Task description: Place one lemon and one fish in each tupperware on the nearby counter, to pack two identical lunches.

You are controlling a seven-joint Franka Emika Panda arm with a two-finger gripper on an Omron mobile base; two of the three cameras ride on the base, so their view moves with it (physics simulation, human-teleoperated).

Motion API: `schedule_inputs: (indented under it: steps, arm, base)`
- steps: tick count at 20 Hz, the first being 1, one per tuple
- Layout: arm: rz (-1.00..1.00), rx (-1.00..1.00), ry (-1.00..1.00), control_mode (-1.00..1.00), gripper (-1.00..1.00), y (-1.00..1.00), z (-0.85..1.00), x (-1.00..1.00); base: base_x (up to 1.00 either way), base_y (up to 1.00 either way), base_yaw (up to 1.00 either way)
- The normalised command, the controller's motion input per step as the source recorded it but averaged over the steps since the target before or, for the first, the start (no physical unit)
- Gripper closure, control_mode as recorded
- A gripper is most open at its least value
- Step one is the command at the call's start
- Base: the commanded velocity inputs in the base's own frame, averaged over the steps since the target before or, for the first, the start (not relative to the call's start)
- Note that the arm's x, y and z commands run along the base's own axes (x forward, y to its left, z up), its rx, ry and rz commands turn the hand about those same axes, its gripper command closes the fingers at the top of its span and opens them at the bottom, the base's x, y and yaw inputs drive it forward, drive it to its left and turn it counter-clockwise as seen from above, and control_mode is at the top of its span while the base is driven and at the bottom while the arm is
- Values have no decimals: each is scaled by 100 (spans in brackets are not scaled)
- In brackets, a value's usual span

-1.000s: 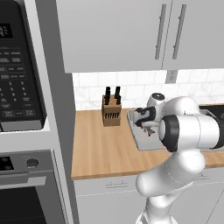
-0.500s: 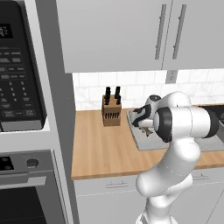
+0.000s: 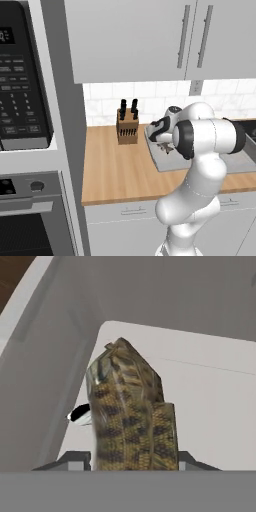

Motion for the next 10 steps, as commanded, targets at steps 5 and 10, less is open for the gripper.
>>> schedule_inputs:
  steps: [5,10]
  arm:
    - [0,0,0,-100,-100,2,-2,0]
    - [0,0,-3,-100,-100,0,2,-21]
  base:
    - [0,0,0]
    - [0,0,0]
